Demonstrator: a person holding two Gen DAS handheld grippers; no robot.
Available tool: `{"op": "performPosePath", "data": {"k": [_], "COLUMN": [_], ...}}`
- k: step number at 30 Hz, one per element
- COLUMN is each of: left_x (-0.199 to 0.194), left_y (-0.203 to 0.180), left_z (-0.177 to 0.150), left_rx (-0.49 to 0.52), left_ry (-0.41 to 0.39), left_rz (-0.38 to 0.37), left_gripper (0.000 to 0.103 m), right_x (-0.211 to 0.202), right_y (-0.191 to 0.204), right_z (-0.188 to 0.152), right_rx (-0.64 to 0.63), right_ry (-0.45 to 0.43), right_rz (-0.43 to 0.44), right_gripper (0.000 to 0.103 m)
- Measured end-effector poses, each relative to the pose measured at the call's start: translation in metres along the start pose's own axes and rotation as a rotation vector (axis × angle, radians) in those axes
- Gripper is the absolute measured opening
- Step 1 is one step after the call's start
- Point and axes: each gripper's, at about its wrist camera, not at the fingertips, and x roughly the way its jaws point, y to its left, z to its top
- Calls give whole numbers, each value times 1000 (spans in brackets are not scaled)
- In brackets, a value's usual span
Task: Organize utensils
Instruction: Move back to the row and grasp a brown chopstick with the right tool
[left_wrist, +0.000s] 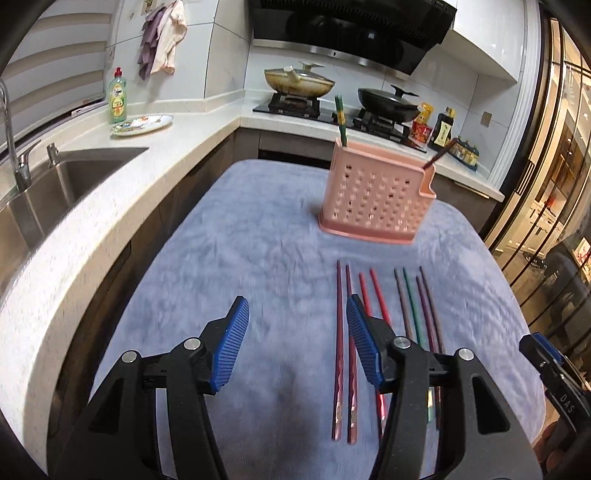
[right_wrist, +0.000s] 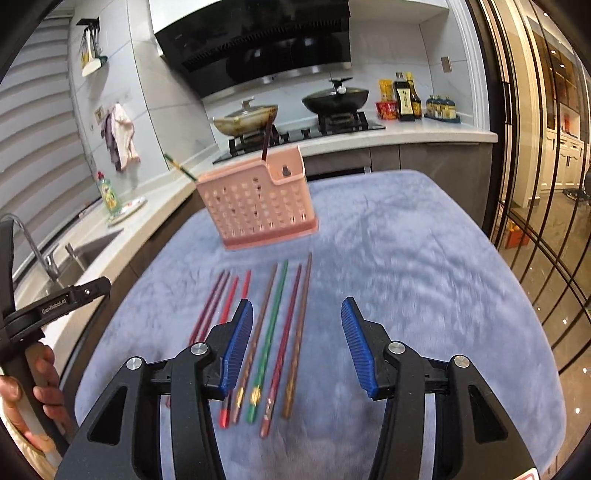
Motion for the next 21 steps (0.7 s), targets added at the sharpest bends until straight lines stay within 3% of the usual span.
{"op": "performPosePath", "data": {"k": [8, 15, 21], "left_x": [8, 15, 20], "left_y": [-1, -2, -1], "left_z": [-40, -58, -67], "left_rx": [7, 12, 9], "left_ry": [65, 104, 125], "left_rz": [7, 14, 17], "left_gripper": [52, 53, 53], "right_x": [25, 53, 64], "right_y": [5, 4, 7], "right_z": [-38, -54, -61], "right_rx": [-27, -19, -37], "right_ry": [80, 145, 181], "right_rz": [-31, -46, -51], "right_gripper": [49, 31, 23]}}
